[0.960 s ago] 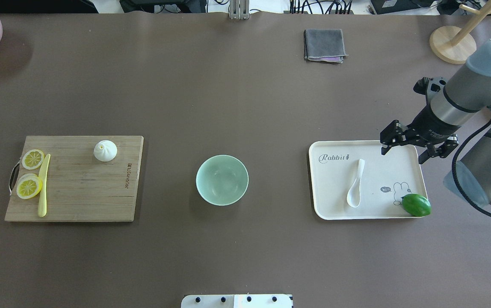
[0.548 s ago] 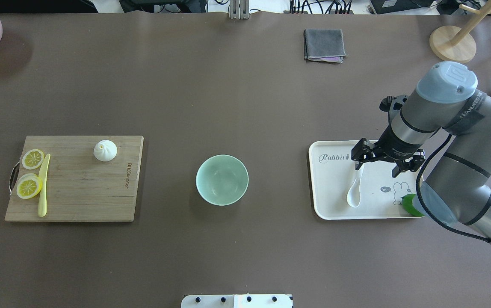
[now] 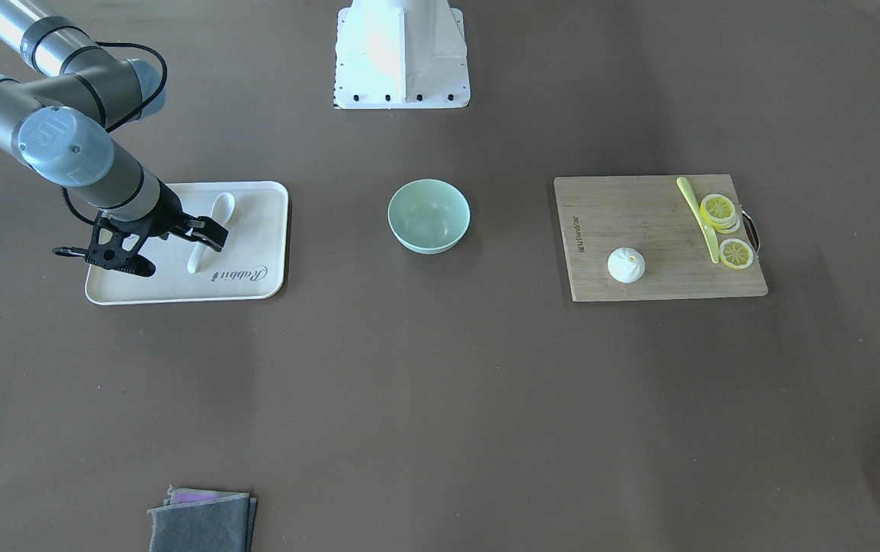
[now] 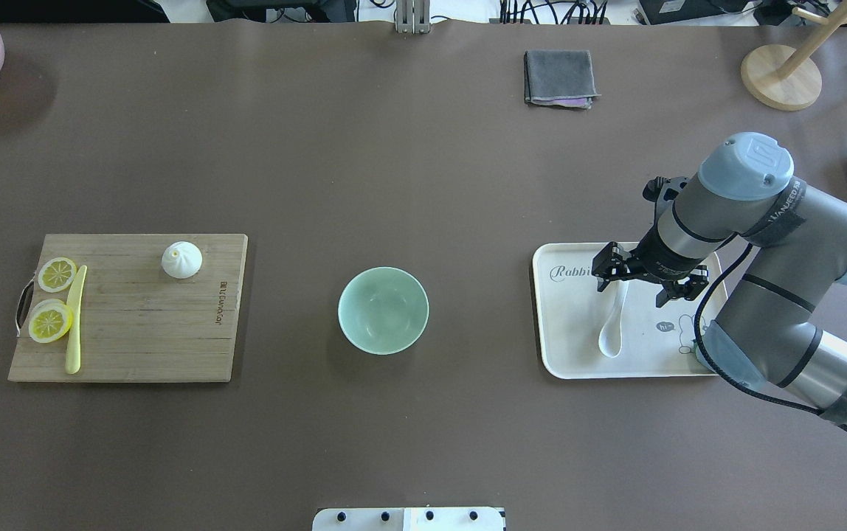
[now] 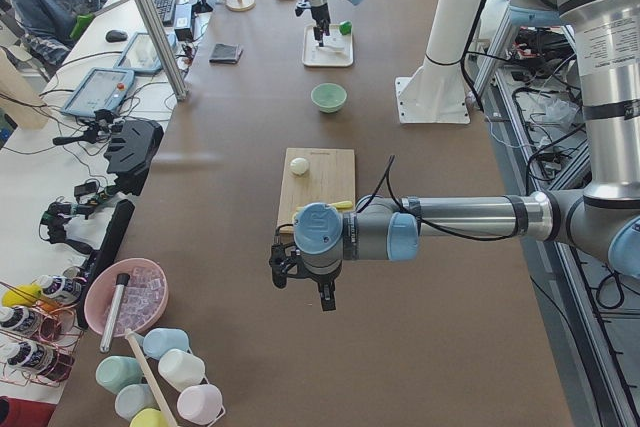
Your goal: Put spoon and bun in bowl
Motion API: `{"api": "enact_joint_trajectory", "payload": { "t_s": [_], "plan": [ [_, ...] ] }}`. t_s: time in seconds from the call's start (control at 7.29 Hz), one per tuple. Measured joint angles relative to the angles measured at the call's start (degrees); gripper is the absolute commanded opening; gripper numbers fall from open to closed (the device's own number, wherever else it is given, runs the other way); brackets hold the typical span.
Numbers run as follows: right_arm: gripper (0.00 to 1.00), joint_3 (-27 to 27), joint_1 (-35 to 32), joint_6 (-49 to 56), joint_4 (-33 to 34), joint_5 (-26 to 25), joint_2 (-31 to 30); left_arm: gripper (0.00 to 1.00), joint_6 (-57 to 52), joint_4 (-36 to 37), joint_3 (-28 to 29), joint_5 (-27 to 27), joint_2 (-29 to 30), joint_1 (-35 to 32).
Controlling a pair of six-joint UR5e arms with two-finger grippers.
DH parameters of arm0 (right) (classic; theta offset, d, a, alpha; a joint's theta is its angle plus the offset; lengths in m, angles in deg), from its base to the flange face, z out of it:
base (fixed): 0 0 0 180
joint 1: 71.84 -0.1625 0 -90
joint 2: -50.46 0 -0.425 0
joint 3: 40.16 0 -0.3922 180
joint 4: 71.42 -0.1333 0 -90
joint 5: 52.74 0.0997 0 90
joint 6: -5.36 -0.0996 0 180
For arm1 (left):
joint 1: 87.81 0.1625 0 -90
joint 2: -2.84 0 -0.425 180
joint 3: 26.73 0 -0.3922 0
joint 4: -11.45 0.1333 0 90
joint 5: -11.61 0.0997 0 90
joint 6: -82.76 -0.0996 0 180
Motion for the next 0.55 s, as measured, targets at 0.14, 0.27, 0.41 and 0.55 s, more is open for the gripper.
{"api": "enact_joint_trajectory", "payload": {
  "t_s": [0.14,0.27,0.41,0.55],
  "plan": [
    [0.40,-0.6,0.3,-0.2,-0.3,0.0,0.1,0.98,0.0,0.0,-0.1,0.0,0.0,0.0],
    [0.08,-0.9,0.5,-0.4,-0.4,0.0,0.1,0.98,0.0,0.0,-0.1,0.0,0.1,0.0],
    [0.00,-0.9,0.6,-0.5,-0.5,0.0,0.1,0.98,0.0,0.0,-0.1,0.0,0.0,0.0],
    [0.00,-0.9,0.6,-0.5,-0.5,0.1,0.1,0.98,0.0,0.0,-0.1,0.0,0.0,0.0]
  ]
}}
